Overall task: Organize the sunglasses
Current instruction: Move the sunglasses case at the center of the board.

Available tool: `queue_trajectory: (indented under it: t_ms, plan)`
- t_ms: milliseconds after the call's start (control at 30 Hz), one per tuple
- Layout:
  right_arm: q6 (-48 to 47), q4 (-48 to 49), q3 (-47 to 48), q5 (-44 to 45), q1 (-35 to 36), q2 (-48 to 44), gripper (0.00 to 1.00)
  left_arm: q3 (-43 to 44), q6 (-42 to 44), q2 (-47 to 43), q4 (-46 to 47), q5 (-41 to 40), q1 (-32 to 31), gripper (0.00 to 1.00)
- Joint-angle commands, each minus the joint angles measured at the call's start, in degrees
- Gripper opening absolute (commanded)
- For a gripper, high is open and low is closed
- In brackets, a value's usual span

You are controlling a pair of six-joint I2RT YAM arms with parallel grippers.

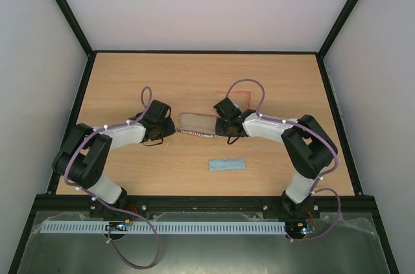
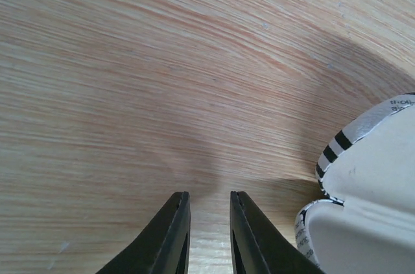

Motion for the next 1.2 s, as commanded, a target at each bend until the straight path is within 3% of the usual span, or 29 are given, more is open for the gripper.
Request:
queue_trajectory:
  t_ms: [0,467,1167]
  plan:
    - [-0.59,0.62,2.15,-0.33,-0.24,0.64,0.26,1.20,0.74,1.14,1.90,1.61,-0.01,0.20]
    - [-0.48,1.38,0.77,-1.61,-0.24,-0.03,0.26,2.35,-0.19,4.22,3.29,1.41,-5.13,0.17]
    - [0.38,0.45,-6.02,-0.80,-0.24,-8.06,0.26,2.86,-3.65,0.88,1.60,-0.16,-14.47,0.17]
